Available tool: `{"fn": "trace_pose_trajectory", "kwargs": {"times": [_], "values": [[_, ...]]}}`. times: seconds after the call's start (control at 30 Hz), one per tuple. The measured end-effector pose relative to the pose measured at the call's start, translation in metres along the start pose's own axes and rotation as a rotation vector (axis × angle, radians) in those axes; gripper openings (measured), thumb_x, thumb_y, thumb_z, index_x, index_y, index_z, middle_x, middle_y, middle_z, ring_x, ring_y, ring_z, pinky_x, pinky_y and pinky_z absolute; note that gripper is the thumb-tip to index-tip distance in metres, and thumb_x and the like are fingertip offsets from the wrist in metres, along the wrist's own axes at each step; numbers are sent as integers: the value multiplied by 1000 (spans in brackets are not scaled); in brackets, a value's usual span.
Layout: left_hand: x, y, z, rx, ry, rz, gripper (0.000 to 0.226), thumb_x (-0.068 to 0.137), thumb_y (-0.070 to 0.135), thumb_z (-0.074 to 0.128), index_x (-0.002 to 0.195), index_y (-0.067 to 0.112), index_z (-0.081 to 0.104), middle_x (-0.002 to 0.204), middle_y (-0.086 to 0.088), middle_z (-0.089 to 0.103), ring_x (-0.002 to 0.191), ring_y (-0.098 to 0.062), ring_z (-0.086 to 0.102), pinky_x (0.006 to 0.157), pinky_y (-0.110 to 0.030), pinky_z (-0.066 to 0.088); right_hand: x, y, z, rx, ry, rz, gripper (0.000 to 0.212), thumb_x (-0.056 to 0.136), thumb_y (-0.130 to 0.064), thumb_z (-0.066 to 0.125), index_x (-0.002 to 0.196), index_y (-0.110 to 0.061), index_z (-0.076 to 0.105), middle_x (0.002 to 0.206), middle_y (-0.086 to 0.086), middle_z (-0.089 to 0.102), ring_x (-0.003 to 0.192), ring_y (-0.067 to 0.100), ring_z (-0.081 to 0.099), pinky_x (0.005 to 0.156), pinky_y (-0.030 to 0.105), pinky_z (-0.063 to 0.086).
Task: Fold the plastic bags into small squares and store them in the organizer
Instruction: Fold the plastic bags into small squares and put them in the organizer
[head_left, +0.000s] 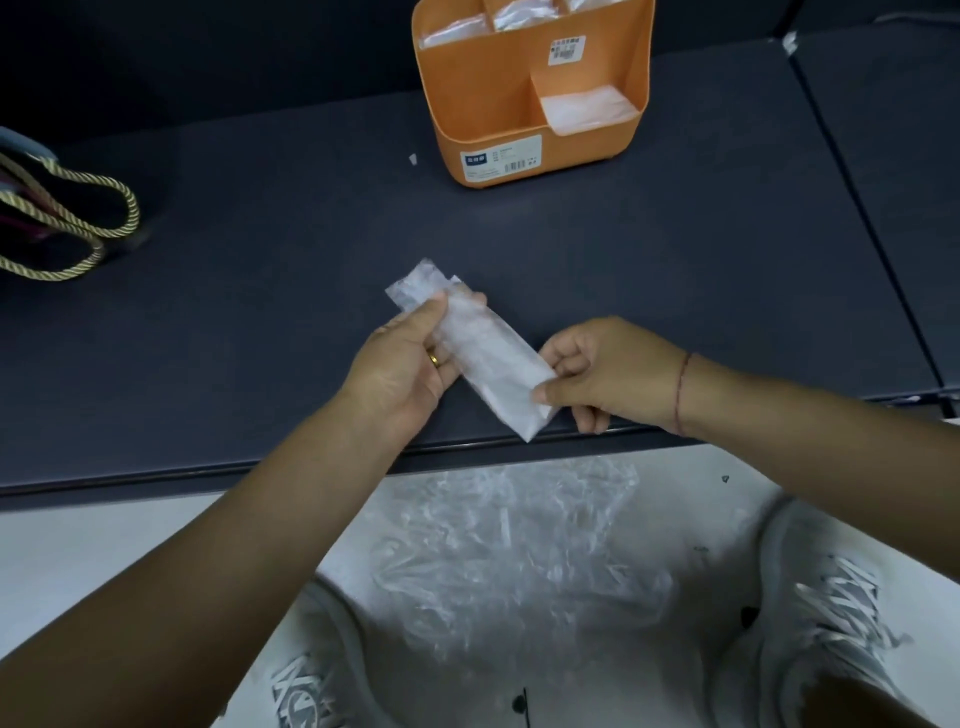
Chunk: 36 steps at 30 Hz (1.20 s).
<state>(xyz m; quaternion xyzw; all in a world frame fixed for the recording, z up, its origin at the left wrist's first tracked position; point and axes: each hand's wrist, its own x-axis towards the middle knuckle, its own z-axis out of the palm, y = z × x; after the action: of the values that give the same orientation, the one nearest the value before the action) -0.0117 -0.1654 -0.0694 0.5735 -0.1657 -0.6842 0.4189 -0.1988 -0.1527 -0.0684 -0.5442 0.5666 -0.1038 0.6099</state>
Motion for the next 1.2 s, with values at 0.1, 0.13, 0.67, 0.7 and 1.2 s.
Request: {"fn": "trace_pose_trajectory", "kwargs": {"times": [0.1,0.13,0.67,0.7,1.2], "values": [[10,6,-5,53,97,16,12,98,13,58,103,9,69,95,-3,76,86,-12,73,69,-25,59,-5,-1,3,-66,41,27,13,86,-9,69,98,-10,65,81,7,71,41,7,54,43,20,44],[11,9,-4,67,125,26,11,98,11,59,98,10,69,88,-1,77,80,-10,74,65,-23,58,-6,-1,3,-83,53,29,12,86,-11,69,97,-12,65,82,7,72,41,7,54,43,20,44],[-23,-78,-7,1594,-106,908,80,99,60,22,151,0,27,161,-13,22,150,-20,13,122,-30,5,-21,2,2,-30,120,63,12,85,-12,70,95,-12,65,71,1,71,45,8,57,45,19,45],[-21,-84,-9,1708,-88,937,86,97,65,20,151,-2,26,161,-15,21,150,-23,14,122,-35,6,-23,3,2,-4,122,71,12,85,-12,70,96,-13,64,71,0,71,45,8,57,45,20,46],[-15,-90,-13,1925,-23,965,110,82,81,25,153,-1,10,163,-17,10,152,-27,7,122,-45,14,-37,22,10,-531,449,-65,25,79,-46,70,71,-30,52,77,-14,43,65,2,45,57,16,31]]}}
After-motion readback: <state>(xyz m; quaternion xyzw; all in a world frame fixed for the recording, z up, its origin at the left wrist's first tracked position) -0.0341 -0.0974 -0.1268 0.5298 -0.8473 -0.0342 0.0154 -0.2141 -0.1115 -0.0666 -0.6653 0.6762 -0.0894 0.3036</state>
